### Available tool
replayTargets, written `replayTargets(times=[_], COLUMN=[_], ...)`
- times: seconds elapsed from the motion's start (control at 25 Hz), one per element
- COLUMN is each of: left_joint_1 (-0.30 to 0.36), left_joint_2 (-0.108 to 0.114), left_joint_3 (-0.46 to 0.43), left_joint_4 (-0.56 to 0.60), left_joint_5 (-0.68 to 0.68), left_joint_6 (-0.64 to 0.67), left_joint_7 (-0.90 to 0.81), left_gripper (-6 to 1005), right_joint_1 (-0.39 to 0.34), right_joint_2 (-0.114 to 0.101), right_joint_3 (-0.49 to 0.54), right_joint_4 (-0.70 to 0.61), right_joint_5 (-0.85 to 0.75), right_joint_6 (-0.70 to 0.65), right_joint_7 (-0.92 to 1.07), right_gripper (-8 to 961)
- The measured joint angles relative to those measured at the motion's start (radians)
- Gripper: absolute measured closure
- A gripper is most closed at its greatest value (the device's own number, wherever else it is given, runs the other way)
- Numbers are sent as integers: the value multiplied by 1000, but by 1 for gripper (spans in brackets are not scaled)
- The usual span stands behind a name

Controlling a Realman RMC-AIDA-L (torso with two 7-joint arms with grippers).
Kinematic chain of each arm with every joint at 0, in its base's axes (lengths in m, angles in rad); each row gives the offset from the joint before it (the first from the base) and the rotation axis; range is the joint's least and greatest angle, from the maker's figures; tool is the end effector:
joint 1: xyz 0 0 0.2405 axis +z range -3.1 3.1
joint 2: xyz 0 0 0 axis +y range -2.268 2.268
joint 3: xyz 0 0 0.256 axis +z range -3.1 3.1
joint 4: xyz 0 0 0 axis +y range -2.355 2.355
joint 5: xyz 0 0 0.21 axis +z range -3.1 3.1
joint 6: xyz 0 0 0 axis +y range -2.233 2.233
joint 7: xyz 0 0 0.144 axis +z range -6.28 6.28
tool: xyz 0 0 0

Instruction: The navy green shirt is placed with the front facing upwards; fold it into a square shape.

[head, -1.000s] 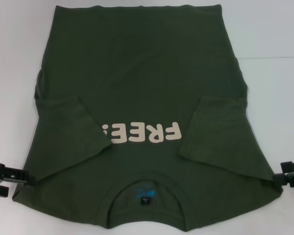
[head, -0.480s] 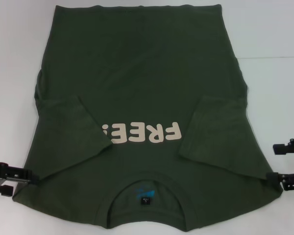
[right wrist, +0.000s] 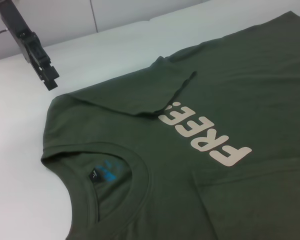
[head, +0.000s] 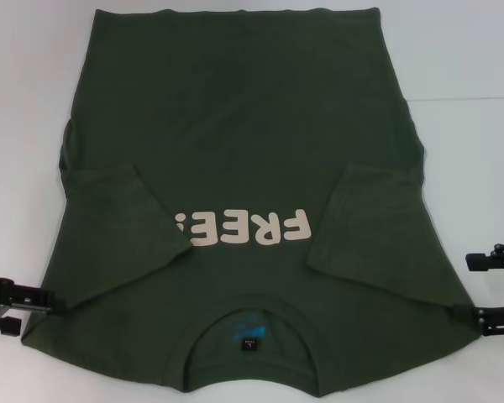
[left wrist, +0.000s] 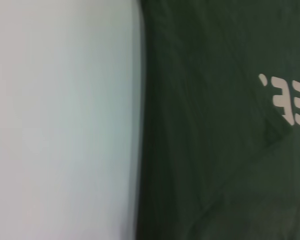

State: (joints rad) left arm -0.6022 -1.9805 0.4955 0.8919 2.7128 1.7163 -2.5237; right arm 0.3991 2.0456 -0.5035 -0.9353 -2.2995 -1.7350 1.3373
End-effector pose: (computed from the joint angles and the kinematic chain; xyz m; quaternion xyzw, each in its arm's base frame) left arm -0.3220 0.3226 0.0783 -0.7169 -0.6860 0.0055 0.1241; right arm 0.3223 0.2859 0.0657 -0.9588 0.2009 0.1089 0.1686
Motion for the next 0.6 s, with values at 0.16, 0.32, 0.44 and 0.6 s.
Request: replayTargets(times=[0.16,0.32,0.44,0.6], left_joint_1=[2,4,5,3], left_joint_2=[-1,-2,-3,-3], left_joint_3=[2,3,3,3], left_joint_4=[-9,-14,-14,-17], left_joint_5=[10,24,25,25], left_joint_6=[-10,-18,-28,-33], left_joint_7=[-1,-2,1,3], left_gripper=[63,62,61,62], right_joint_1=[-3,-3,0,0], right_joint_2=[8,10,10,10], right_joint_3=[-5,-10,-10,-10], right_joint_4=[-1,-2,0,0], right_joint_5=[0,0,0,0], right_joint_6=[3,6,10,11], right_joint_7=[-29,-37,-36,-32], right_gripper=[71,71,71,71])
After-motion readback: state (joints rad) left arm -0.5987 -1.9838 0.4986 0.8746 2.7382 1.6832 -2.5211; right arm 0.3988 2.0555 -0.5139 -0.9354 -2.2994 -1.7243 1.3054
